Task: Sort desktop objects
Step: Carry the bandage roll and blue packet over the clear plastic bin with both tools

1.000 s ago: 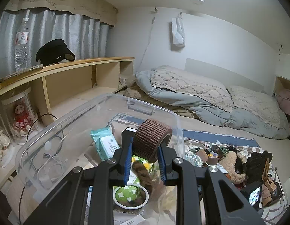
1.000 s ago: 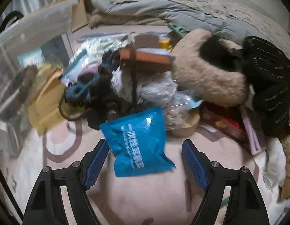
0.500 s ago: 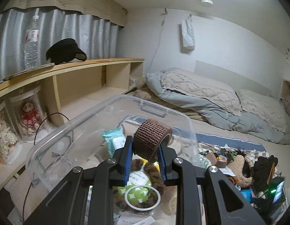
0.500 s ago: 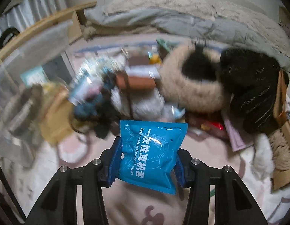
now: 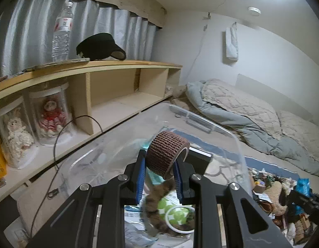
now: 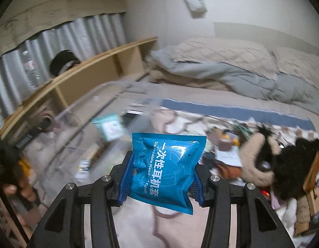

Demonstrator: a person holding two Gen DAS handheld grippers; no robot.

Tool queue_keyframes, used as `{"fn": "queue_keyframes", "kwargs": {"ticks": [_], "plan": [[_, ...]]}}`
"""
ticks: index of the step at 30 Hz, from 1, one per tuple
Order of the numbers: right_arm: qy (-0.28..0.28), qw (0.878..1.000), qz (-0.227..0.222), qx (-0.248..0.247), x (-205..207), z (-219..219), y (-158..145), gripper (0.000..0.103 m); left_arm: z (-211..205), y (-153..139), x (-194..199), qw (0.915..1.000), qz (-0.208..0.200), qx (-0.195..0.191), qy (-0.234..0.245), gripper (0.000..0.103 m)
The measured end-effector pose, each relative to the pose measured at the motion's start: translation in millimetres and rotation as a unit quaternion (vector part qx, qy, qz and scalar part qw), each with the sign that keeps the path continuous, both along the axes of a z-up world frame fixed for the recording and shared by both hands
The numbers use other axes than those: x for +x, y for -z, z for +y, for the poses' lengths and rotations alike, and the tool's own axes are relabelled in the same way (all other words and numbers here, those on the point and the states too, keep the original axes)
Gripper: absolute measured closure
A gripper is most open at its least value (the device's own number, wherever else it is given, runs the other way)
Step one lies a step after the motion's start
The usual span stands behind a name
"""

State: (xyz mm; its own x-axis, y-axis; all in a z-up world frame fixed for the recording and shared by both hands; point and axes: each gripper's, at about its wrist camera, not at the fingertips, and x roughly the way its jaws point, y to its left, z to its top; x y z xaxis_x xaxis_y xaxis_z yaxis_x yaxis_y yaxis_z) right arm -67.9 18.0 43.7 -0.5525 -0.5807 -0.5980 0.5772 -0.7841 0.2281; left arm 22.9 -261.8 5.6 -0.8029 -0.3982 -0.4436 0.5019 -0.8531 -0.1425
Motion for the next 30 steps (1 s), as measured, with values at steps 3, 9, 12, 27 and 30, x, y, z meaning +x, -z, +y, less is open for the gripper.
{"fn": "queue_keyframes", "kwargs": {"ticks": [3, 9, 12, 27, 30], "plan": [[-0.024, 1.000, -0.003, -0.006, 6, -23, -12, 0.053, -3, 3, 1, 0.9999, -0.008, 0.001, -0.006, 0.078], [-0.049, 0.998, -0.026, -0.002, 9, -55, -14, 0.053, -6, 11, -5, 0.9993, -0.037, -0.006, -0.010, 0.078], [-0.054, 0.998, -0.040, 0.000, 9, -68, -11, 0.053, -6, 13, -5, 0.9989, -0.044, -0.013, -0.013, 0.078], [-0.061, 0.996, -0.065, 0.027, 12, -105, 3, 0.053, -13, 30, -10, 0.9866, -0.129, -0.093, -0.037, 0.078], [-0.061, 0.995, -0.068, 0.031, 12, -108, 4, 0.053, -11, 32, -10, 0.9839, -0.141, -0.106, -0.032, 0.078]]}}
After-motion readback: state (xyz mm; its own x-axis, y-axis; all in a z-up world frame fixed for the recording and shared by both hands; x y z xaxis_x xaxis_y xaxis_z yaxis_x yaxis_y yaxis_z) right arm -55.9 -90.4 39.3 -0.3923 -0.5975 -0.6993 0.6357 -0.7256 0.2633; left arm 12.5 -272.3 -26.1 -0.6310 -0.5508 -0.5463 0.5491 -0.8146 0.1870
